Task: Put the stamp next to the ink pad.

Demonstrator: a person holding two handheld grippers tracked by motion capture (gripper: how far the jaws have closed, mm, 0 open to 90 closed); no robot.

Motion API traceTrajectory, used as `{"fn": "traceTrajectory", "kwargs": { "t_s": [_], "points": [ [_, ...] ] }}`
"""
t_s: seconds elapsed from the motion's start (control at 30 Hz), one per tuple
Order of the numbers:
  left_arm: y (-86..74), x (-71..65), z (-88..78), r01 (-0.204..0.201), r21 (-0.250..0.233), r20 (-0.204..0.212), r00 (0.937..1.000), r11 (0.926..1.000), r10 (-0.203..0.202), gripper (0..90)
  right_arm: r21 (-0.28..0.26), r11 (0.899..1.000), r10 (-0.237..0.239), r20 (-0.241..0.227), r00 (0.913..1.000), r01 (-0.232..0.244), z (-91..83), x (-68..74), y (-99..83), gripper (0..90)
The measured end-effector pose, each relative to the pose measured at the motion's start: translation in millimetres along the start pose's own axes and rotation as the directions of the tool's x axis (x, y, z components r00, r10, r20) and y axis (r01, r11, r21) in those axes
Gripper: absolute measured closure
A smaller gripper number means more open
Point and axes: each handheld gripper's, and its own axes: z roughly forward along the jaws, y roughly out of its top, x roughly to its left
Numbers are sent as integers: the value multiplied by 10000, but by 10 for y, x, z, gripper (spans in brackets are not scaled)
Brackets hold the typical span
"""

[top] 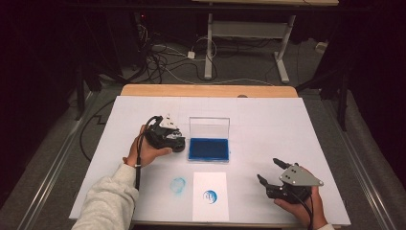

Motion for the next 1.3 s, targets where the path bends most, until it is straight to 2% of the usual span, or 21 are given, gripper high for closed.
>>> {"fn": "traceTrajectory", "kwargs": {
  "t_s": [0.23, 0.37, 0.47, 0.57, 0.77, 0.9, 1.3],
  "points": [
    [-16, -15, 36, -92, 204, 16, 10000, 9998, 91, 545, -60, 9999, -81, -70, 9999, 80, -11, 20, 14, 269],
    [-18, -20, 38, -23, 135, -27, 10000, 9999, 24, 542, -59, 9999, -153, -104, 9998, 152, -10, 33, 22, 269],
    [-22, -19, 45, 99, 179, -47, 9999, 9998, -98, 489, -65, 9998, -167, -111, 9998, 167, -14, 35, 24, 268],
    [-19, -31, 56, 35, 309, -136, 9999, 9995, -31, 442, -82, 9998, -159, -95, 9998, 158, -16, 33, 26, 268],
    [-5, -52, 41, 19, 248, -174, 9998, 9997, -15, 389, -92, 9998, -151, -99, 9998, 150, -17, 34, 28, 268],
    [-3, -54, 1, 166, -183, -175, 9997, 9997, -169, 341, -131, 9997, -186, -98, 9998, 184, -21, 34, 30, 267],
    [7, -58, -89, 230, -913, -614, 9977, 9956, -287, 232, -125, 9997, -192, -95, 9998, 191, -19, 33, 31, 267]
  ]
}}
